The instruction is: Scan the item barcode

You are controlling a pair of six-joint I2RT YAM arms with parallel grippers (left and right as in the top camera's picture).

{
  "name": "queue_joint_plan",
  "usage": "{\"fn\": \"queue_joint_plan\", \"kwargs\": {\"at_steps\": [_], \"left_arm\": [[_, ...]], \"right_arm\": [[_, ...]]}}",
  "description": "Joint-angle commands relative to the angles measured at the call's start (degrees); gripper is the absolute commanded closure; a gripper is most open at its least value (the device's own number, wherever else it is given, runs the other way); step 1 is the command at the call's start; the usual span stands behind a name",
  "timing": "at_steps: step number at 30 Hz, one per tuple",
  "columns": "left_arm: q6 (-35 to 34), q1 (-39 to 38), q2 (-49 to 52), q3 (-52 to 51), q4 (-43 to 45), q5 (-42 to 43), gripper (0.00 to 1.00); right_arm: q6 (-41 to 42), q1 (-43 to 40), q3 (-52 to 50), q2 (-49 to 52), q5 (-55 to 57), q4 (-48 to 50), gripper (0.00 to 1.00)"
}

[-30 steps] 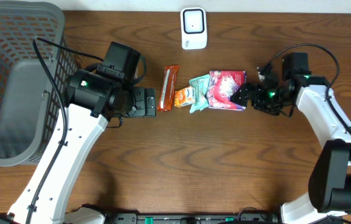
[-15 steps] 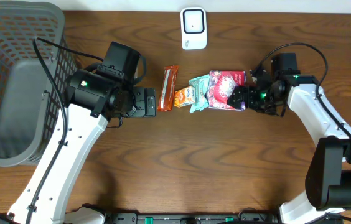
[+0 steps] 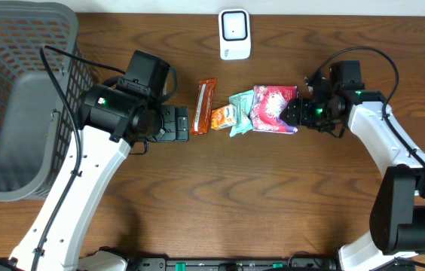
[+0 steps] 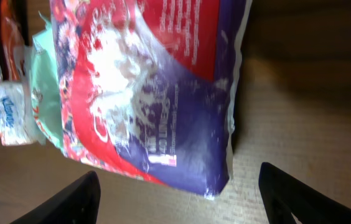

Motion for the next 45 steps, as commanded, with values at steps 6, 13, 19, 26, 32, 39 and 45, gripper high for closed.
{"fn": "queue_joint_plan", "kwargs": {"at_steps": [6,13,19,26,32,39,45], "left_arm": [[-0.1,0.0,0.1,0.3,-0.2,-0.9,0.02],[-0.1,0.0,0.1,0.3,-0.2,-0.9,0.02],[-0.1,0.0,0.1,0.3,-0.2,-0.9,0.02],[-0.1,0.0,0.1,0.3,-0.2,-0.9,0.02],[-0.1,0.0,0.1,0.3,-0.2,-0.9,0.02],[-0.1,0.0,0.1,0.3,-0.2,-0.9,0.02],[-0.1,0.0,0.1,0.3,-0.2,-0.9,0.02]], "right_arm": [[2.6,0.2,0.7,5.5,-0.2,4.3,0.34],[1.2,0.2,0.8,9.2,-3.8,7.7,0.8],[0.6,-0.3,5.4,6.3,2.4,1.5,0.99],[2.6,3.0,15.5,0.0,29.7,-12.2,0.99],[14.1,10.5,16.2,-0.9,62.4,-18.8,0.99],[18.1,17.2,12.5,5.1,70.2,-16.7,0.99],[17.9,23.5,12.5,9.2,65.0,-14.2,0.98]]}}
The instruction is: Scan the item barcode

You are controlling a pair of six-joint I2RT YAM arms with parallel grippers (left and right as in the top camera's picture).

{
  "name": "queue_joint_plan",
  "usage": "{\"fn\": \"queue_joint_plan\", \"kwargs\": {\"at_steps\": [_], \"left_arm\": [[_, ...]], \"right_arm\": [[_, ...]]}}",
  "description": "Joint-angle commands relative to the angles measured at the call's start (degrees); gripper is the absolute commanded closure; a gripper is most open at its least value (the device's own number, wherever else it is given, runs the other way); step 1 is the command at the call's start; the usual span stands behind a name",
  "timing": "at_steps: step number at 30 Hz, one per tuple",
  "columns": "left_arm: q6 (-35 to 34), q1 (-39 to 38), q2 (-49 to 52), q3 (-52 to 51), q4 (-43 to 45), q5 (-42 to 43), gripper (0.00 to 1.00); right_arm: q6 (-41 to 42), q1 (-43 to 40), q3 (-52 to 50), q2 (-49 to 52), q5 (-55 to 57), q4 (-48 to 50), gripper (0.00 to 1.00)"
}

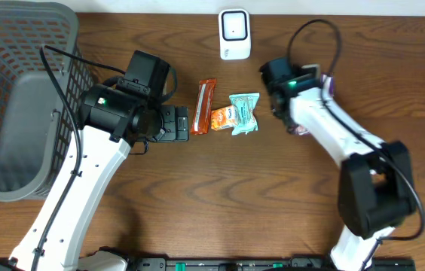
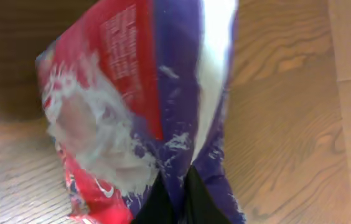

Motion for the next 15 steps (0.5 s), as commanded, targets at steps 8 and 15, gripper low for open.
{"fn": "queue_joint_plan", "kwargs": {"at_steps": [8,15], "left_arm": [[-0.1,0.0,0.1,0.3,-0.2,-0.9,0.02],[-0.1,0.0,0.1,0.3,-0.2,-0.9,0.02]], "right_arm": [[1.7,11.2,1.6,-0.1,-11.5,5.2,0.69],[-0.8,9.9,11.6,-0.1,-25.3,0.6,0.4]]}}
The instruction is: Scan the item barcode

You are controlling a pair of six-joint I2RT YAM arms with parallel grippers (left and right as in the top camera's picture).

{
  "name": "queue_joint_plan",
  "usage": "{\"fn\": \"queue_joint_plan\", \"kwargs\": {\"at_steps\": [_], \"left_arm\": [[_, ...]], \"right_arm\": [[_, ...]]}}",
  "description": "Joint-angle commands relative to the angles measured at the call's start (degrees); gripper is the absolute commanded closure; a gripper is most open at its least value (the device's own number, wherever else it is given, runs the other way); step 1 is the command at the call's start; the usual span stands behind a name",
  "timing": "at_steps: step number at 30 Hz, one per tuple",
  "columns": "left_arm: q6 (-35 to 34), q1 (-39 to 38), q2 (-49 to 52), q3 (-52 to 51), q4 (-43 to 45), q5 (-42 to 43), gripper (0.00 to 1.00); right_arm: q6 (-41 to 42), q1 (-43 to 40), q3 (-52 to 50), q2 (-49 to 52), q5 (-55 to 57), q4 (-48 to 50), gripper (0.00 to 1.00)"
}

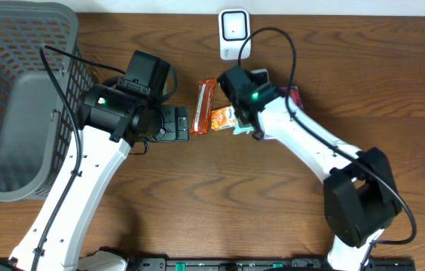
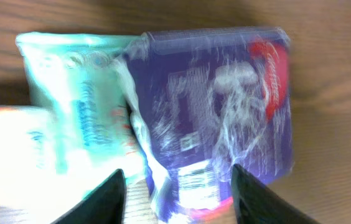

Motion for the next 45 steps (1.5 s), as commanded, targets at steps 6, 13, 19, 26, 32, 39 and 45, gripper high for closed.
{"fn": "queue_joint_plan", "kwargs": {"at_steps": [6,13,19,26,32,39,45], "left_arm": [[-0.1,0.0,0.1,0.3,-0.2,-0.9,0.02],[-0.1,0.0,0.1,0.3,-0.2,-0.9,0.02],[-0.1,0.0,0.1,0.3,-0.2,-0.9,0.02],[-0.1,0.0,0.1,0.3,-0.2,-0.9,0.02],[-0.1,0.0,0.1,0.3,-0.2,-0.9,0.02],[-0.1,0.0,0.1,0.3,-0.2,-0.9,0.02],[-0.1,0.0,0.1,0.3,-0.2,-0.9,0.02]], "right_arm": [[-8.2,-5.9,19.8,-0.3,-17.9,-11.1,0.11],[-12.4,-11.7,25.1,-0.3,-23.0,-17.4,0.01],[-14.4,-18.1,25.0,-0.3,-27.6,-20.1,0.01],[-15.4,-23.5,25.0,-0.3,-30.6,-21.3,0.01],[-16.9,-25.6,24.9,-0.3,-29.6,-21.1,0.01],[-16.9,-29.4,24.9,-0.1,-26.0,-20.0,0.01],[-16.9,-30.4,23.6,1.5,-28.9,-20.0,0.01]]}}
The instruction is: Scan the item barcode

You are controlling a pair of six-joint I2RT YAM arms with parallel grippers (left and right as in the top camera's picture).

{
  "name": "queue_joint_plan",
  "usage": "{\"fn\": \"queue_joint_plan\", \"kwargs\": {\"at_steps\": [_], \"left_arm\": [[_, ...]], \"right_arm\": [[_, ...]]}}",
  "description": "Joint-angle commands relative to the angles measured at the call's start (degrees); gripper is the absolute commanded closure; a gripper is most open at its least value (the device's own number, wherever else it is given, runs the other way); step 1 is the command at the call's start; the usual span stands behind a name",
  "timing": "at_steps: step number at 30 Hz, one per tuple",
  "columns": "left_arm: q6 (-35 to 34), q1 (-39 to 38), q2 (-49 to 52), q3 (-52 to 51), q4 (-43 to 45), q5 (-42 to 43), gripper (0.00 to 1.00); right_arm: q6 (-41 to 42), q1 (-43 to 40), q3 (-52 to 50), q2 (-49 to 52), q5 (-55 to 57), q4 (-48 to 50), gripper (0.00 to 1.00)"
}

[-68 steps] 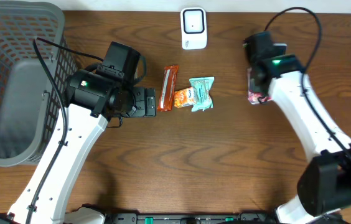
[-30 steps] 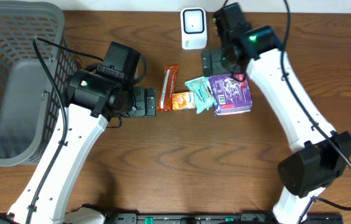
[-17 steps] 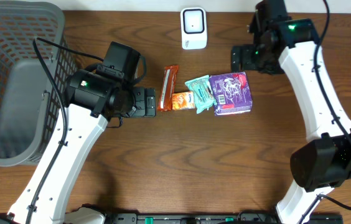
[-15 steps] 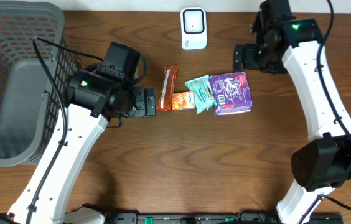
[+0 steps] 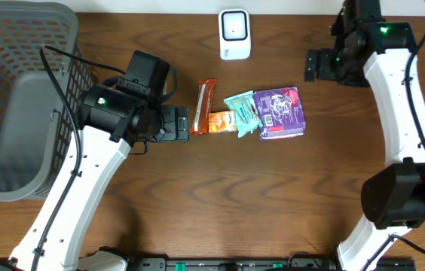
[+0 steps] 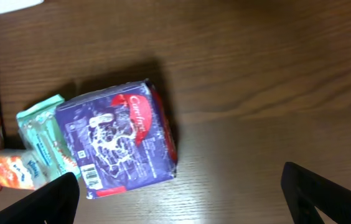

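Observation:
The purple snack packet (image 5: 279, 113) lies flat on the table, printed back up, with a small barcode (image 6: 91, 175) near one edge. Its left edge touches a teal packet (image 5: 243, 113). The white scanner (image 5: 234, 34) stands at the table's back edge. My right gripper (image 5: 319, 65) hangs open, up and to the right of the packet, holding nothing; its dark fingers (image 6: 46, 200) frame the wrist view, where the packet (image 6: 116, 140) sits at left. My left gripper (image 5: 173, 124) rests by the orange bar (image 5: 206, 105); how its jaws stand is unclear.
A small orange tissue pack (image 5: 218, 121) lies between the bar and the teal packet. A grey mesh basket (image 5: 16, 98) fills the left side. The scanner's corner (image 6: 7, 5) shows at the top left of the right wrist view.
My right gripper was low over the purple packet with its fingers apart; now it is up at the back right. The packet stays on the table, back up. The left arm has not moved.
The packet first lay red flowery side up, right of the teal packet, with my right gripper open at its edge. Then the gripper was shut on it, off the table right of the scanner. Then it lay purple side up between open fingers; now the gripper is away.

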Motion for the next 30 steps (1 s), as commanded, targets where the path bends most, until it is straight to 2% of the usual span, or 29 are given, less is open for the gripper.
{"fn": "queue_joint_plan", "kwargs": {"at_steps": [1,11,16,21,24,25,26,28,30], "left_arm": [[-0.1,0.0,0.1,0.3,-0.2,-0.9,0.02],[-0.1,0.0,0.1,0.3,-0.2,-0.9,0.02],[-0.1,0.0,0.1,0.3,-0.2,-0.9,0.02],[-0.1,0.0,0.1,0.3,-0.2,-0.9,0.02],[-0.1,0.0,0.1,0.3,-0.2,-0.9,0.02],[-0.1,0.0,0.1,0.3,-0.2,-0.9,0.02],[-0.1,0.0,0.1,0.3,-0.2,-0.9,0.02],[-0.1,0.0,0.1,0.3,-0.2,-0.9,0.02],[-0.1,0.0,0.1,0.3,-0.2,-0.9,0.02]], "right_arm": [[-0.6,0.2,-0.8,2.1,-1.2,0.2,0.01],[-1.1,0.6,-2.4,9.5,-6.6,1.1,0.01],[-9.5,-0.7,-2.4,14.6,-20.2,2.6,0.12],[-10.1,-1.5,-2.4,20.6,-22.8,3.0,0.33],[-10.6,-1.7,-2.4,23.6,-22.8,3.0,0.62],[-10.7,-1.7,-2.4,24.0,-22.8,2.9,0.67],[-10.8,-1.7,-2.4,24.3,-22.7,2.9,0.76],[-10.9,-1.7,-2.2,24.0,-22.8,2.6,0.99],[-10.8,-1.7,-1.2,22.8,-22.5,1.8,0.99]]}}
